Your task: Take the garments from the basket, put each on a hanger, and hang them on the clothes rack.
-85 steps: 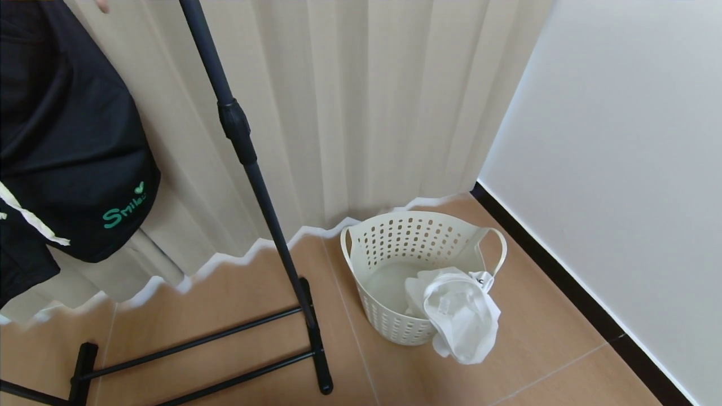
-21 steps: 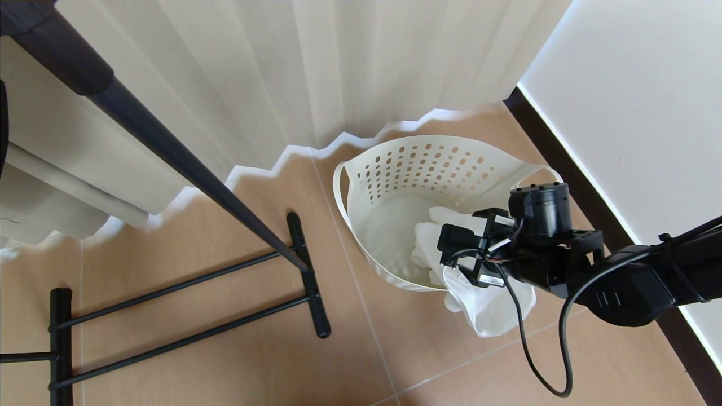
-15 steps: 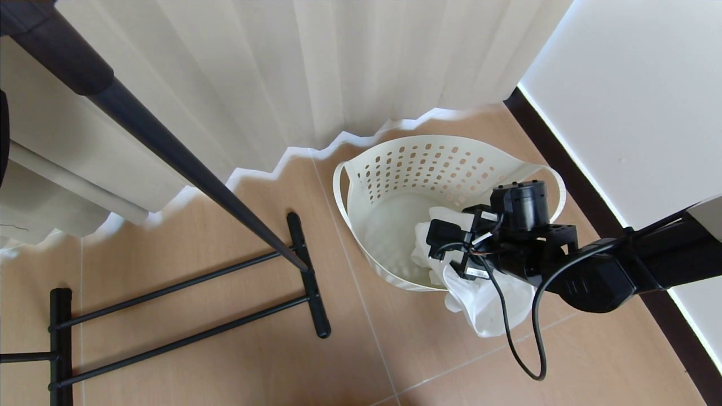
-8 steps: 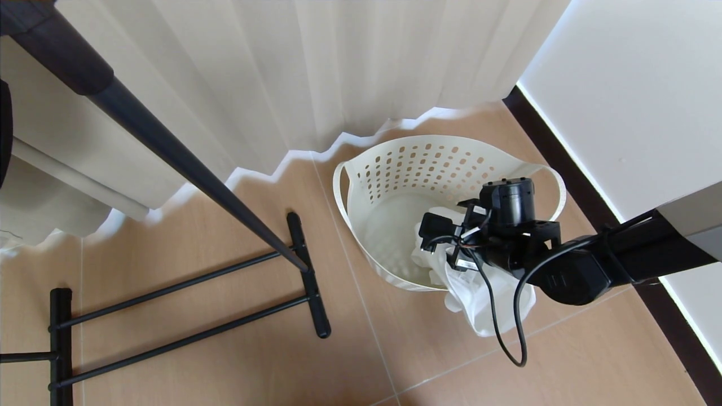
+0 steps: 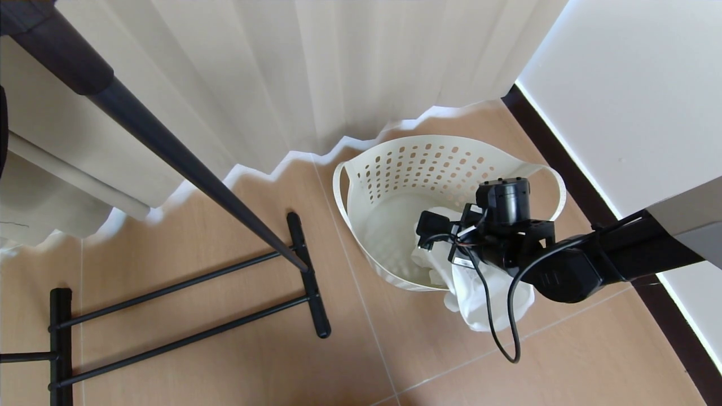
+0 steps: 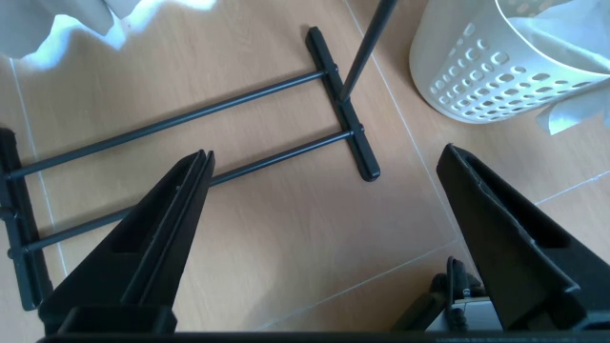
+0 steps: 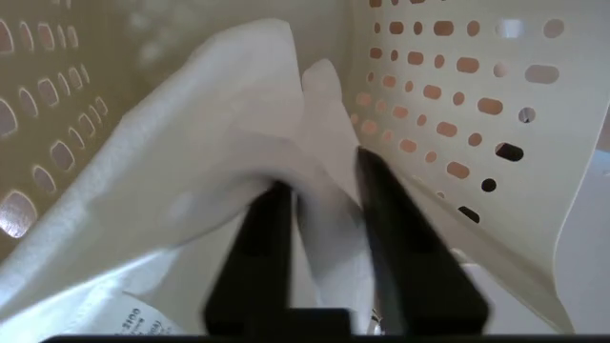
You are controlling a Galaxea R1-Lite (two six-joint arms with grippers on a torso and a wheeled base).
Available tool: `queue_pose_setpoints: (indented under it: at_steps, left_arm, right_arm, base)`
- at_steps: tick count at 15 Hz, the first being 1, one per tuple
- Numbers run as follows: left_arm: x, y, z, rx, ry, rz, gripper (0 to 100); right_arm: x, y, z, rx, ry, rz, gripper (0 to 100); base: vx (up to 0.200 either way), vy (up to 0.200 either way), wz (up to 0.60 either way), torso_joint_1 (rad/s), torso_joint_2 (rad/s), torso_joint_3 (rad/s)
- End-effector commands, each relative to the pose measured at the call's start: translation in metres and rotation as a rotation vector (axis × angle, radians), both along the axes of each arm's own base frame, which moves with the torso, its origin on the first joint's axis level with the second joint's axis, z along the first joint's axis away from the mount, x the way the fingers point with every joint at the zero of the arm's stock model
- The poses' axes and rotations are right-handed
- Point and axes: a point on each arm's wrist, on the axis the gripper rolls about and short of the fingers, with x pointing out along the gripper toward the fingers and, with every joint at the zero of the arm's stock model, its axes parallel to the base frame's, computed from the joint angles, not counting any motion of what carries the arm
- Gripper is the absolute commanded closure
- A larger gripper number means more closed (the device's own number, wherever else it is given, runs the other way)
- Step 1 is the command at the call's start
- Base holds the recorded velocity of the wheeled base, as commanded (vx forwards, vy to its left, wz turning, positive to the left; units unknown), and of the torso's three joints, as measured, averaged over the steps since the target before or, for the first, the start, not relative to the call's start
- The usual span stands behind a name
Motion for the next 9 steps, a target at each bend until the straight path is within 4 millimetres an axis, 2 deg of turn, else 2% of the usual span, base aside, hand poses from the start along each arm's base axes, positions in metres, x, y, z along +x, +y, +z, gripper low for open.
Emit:
queue_pose_setpoints:
  at_steps: [1, 5, 9]
  left_arm:
    - [0.0, 0.0, 0.0, -0.002, 0.001, 0.0, 0]
    - [0.0, 0.0, 0.0, 0.0, 0.0, 0.0, 0]
    - [0.0, 0.0, 0.0, -0.002, 0.001, 0.0, 0]
  right_arm:
    - [-0.002, -0.002, 0.006, 0.01, -0.018, 0.0, 100]
    - [-0.012, -0.005, 0.02, 0.064, -0.046, -0.01, 100]
    - [-0.046, -0.012, 0.044, 0.251, -0.051, -0.053, 100]
  base:
    - [0.0, 0.0, 0.0, 0.0, 0.0, 0.0]
    - [0.0, 0.0, 0.0, 0.0, 0.0, 0.0]
    - [0.0, 0.0, 0.0, 0.0, 0.0, 0.0]
